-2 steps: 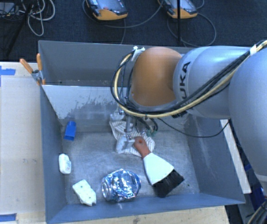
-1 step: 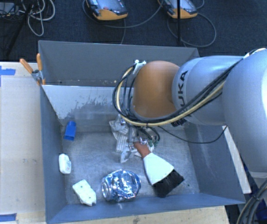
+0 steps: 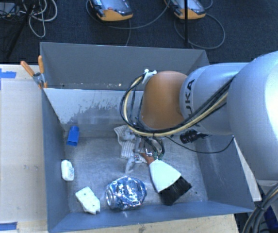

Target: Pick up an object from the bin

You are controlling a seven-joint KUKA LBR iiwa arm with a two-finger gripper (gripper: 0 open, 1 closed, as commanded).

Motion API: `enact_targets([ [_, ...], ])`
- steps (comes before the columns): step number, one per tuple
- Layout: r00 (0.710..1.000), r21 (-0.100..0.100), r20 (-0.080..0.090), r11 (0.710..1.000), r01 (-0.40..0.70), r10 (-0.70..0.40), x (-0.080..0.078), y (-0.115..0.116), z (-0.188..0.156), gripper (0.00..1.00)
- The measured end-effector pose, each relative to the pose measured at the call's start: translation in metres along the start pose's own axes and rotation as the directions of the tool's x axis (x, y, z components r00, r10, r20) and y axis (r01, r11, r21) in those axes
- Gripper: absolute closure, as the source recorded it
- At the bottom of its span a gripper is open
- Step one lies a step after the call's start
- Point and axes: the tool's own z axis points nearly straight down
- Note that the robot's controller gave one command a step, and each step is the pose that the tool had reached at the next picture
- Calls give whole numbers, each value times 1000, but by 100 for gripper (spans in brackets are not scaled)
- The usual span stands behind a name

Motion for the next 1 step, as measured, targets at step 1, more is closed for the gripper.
enact_targets([
  [1,957,-4,-14,957,290,-290,-8,-8,5,100],
])
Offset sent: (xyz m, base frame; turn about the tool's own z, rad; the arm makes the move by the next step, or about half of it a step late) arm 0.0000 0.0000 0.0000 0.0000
